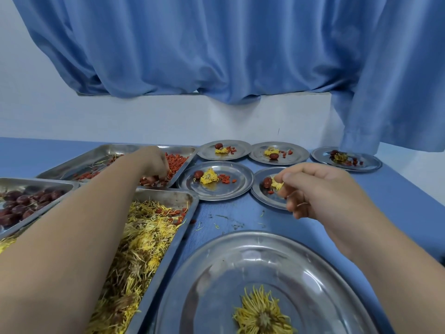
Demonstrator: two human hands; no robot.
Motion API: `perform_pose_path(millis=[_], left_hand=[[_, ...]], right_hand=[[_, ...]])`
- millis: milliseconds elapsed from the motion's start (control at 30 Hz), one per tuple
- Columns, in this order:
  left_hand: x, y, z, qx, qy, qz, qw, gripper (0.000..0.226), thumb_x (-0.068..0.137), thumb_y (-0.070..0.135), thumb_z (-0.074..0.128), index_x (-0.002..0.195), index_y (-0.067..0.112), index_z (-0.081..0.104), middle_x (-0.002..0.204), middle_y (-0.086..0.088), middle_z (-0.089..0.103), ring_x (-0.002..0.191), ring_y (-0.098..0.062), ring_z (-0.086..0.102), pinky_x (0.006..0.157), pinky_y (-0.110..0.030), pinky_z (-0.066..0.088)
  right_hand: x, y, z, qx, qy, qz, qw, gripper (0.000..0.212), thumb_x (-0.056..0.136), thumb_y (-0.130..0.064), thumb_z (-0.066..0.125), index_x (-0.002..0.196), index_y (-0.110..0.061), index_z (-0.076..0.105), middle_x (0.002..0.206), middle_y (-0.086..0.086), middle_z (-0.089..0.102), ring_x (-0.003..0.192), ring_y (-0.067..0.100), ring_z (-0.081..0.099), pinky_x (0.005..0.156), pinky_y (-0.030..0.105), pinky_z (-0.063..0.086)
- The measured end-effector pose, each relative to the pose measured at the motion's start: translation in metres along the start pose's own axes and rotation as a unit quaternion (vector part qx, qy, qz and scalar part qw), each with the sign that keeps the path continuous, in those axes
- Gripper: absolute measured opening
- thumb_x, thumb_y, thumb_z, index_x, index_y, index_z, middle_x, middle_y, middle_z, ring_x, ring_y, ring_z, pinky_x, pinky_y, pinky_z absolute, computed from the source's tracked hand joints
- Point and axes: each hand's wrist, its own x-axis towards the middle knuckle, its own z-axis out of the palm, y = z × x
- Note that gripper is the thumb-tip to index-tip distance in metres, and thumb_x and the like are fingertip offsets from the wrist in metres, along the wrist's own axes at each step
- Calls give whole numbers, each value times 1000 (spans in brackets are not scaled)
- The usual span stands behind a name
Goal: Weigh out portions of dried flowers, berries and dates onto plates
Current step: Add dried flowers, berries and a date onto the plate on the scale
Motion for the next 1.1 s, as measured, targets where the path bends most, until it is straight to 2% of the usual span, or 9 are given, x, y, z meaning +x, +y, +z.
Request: perform_pose_path(millis=[100, 200, 400, 567, 700, 833, 967, 1000, 1100], left_hand=[[-4, -2, -5, -34, 20, 4, 999, 10, 81, 1, 74, 84, 7, 65, 84, -10, 68, 70, -22, 66, 60, -29, 53], [-8, -5, -5, -24, 38, -3, 999, 10, 81, 4, 75, 83, 8, 66, 84, -9, 68, 70, -22, 68, 64, -31, 55], [-14, -6, -4, 16, 94, 11, 995, 11, 86, 2, 67, 81, 12, 70, 77, 3, 60, 66, -14, 63, 59, -26, 50], [-14, -8, -3, 12, 115, 11, 993, 14, 85, -1, 63, 81, 9, 71, 77, 4, 62, 69, -15, 62, 75, -34, 57], [-17, -16, -7, -70, 123, 5, 990, 7, 84, -2, 64, 81, 4, 68, 83, -7, 67, 70, -24, 69, 72, -38, 59], [-29, -17, -15, -151, 130, 10, 980, 5, 82, -1, 69, 80, 3, 66, 86, -15, 70, 70, -25, 71, 68, -36, 60], [-61, -1, -22, -270, 70, 52, 959, 8, 84, -2, 69, 91, -1, 66, 96, -21, 69, 83, -30, 70, 79, -40, 60], [-73, 6, -22, -288, 56, 67, 954, 9, 85, -1, 69, 93, 0, 66, 95, -20, 69, 81, -28, 70, 79, -38, 60], [-113, 26, -21, -327, 31, 101, 939, 7, 86, 1, 68, 93, 4, 66, 80, -11, 71, 63, -17, 68, 65, -24, 60]], right_hand=[[0, 0, -1, 2, 2, -2, 1000, 17, 86, -11, 58, 75, -14, 71, 63, 2, 66, 52, 14, 53, 46, 23, 43], [-1, -1, 0, -2, 4, -7, 1000, 16, 85, -13, 60, 74, -15, 71, 64, 3, 66, 52, 14, 54, 47, 24, 43], [0, -1, 1, -2, 8, -9, 1000, 18, 85, -12, 59, 72, -15, 71, 62, 1, 67, 48, 11, 53, 44, 21, 44], [0, 1, 2, -4, 0, -9, 1000, 17, 86, -12, 58, 75, -14, 71, 59, -1, 65, 46, 9, 53, 43, 20, 43], [1, 2, 3, -10, 2, -7, 1000, 18, 86, -12, 58, 74, -14, 71, 59, -1, 65, 46, 10, 52, 42, 20, 43], [-1, 0, 2, -6, 3, -11, 1000, 19, 86, -11, 58, 73, -15, 70, 60, 0, 66, 46, 11, 52, 43, 21, 43], [-3, -6, 1, 0, 4, -16, 1000, 20, 87, -11, 58, 72, -15, 70, 57, -1, 64, 46, 11, 51, 43, 21, 44], [-4, -9, 1, 6, 3, -17, 1000, 19, 87, -11, 58, 73, -14, 70, 56, -1, 63, 46, 11, 51, 43, 21, 44], [-7, -18, -3, 36, -3, -28, 999, 14, 87, -10, 58, 78, -10, 69, 55, -2, 62, 47, 13, 50, 44, 23, 42]])
